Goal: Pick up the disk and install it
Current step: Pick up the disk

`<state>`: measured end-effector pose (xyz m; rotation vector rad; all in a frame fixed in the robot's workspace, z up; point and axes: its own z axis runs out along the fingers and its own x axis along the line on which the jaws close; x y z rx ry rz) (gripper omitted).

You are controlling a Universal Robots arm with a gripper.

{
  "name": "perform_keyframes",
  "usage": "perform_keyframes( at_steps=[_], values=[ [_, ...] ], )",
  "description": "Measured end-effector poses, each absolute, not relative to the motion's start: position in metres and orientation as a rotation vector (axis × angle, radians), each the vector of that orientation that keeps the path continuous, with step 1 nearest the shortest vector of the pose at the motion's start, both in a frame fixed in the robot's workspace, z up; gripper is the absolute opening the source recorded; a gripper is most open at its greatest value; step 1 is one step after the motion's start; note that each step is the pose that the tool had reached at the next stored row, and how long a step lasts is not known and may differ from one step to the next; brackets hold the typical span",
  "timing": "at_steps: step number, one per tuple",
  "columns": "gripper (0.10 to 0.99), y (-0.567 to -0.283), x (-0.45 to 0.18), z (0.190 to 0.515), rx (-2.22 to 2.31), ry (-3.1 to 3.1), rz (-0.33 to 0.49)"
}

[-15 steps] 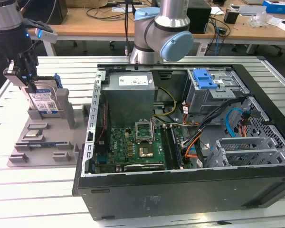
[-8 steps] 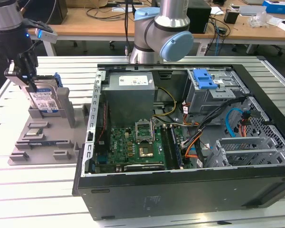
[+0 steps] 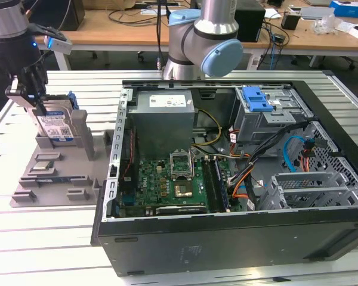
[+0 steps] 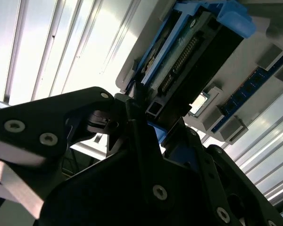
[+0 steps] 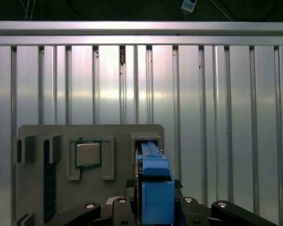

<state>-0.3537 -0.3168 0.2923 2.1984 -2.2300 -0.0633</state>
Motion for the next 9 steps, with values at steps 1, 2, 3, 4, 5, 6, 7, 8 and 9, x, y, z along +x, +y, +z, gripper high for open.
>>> perform_keyframes(
  at_steps=[1, 2, 3, 4, 5, 6, 7, 8, 9],
  values=[
    [0.369, -0.317, -0.354, 0.292, 2.198, -2.23, -0.063],
    [0.369, -0.317, -0.354, 0.292, 2.198, -2.23, -0.063],
    [0.369, -0.317, -0.354, 0.292, 2.199, -2.23, -0.063],
    [0.369, -0.317, -0.354, 0.293, 2.199, -2.23, -0.063],
    [0.369, -0.317, -0.354, 0.294, 2.199, -2.23, -0.063],
    [0.369, -0.317, -0.354, 0.296, 2.198, -2.23, -0.063],
    [0.369, -0.317, -0.354, 0.298, 2.198, -2.23, -0.063],
    [0.369, -0.317, -0.354, 0.3, 2.199, -2.23, -0.063],
    [0.369, -0.317, -0.354, 0.303, 2.199, -2.23, -0.063]
  ],
)
